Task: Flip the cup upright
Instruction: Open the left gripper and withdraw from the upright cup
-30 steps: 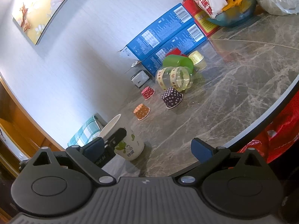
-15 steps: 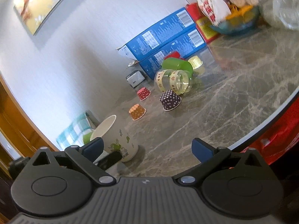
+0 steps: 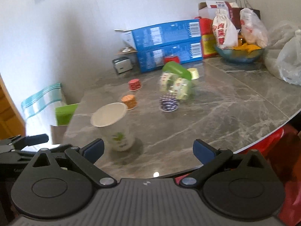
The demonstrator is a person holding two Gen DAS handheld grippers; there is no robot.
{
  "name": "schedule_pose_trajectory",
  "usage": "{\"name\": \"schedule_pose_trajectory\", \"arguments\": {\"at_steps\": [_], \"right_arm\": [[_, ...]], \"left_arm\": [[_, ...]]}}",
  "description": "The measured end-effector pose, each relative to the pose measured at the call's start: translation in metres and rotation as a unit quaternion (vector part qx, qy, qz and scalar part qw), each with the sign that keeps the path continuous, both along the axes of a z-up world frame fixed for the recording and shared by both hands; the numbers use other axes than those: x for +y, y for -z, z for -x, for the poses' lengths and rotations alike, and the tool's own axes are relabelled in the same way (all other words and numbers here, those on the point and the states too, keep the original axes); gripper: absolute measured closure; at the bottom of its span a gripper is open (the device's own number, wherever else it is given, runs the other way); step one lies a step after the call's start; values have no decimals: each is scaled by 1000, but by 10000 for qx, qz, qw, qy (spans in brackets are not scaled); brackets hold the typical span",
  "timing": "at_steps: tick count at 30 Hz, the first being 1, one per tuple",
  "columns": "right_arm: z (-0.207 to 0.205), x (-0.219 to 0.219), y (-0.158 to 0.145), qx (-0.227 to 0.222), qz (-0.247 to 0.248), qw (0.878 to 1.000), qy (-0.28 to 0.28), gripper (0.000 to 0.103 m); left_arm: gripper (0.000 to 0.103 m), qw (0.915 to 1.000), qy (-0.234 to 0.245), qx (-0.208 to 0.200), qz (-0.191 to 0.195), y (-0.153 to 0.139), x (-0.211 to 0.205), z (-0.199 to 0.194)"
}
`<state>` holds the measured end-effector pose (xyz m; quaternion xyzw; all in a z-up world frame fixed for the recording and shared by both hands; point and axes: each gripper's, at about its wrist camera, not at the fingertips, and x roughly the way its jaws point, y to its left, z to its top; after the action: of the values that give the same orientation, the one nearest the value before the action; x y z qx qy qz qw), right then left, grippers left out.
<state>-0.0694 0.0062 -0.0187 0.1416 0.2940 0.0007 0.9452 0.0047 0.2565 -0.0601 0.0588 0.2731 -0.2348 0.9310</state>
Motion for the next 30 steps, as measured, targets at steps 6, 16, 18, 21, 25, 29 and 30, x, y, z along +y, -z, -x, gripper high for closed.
{"name": "schedule_pose_trajectory", "arguments": {"at_steps": [6, 16, 18, 21, 25, 29, 30], "right_arm": [[21, 14, -40, -307, 252, 9979, 517, 1], [15, 13, -39, 15, 231, 9990, 385, 1], [12, 15, -36, 89, 271, 9990, 335, 1], [7, 16, -33, 130, 320, 9989, 312, 1], [6, 14, -34, 91, 226, 9994, 253, 1], [2, 14, -32, 102, 192, 9996, 205, 1], [1, 14, -31, 105, 191, 9996, 174, 1]], "left_arm": [[3, 9990, -10, -137, 419, -48, 16, 12], [3, 9991, 294, 139, 266, -46, 12, 10], [3, 9995, 297, 58, 114, -45, 7, 10], [3, 9997, 208, -9, 162, -47, 7, 8], [3, 9999, 136, 60, 70, -46, 7, 1], [3, 9999, 89, 66, 85, -44, 9, -3], [3, 9999, 87, 53, 120, -44, 9, -4]]}}
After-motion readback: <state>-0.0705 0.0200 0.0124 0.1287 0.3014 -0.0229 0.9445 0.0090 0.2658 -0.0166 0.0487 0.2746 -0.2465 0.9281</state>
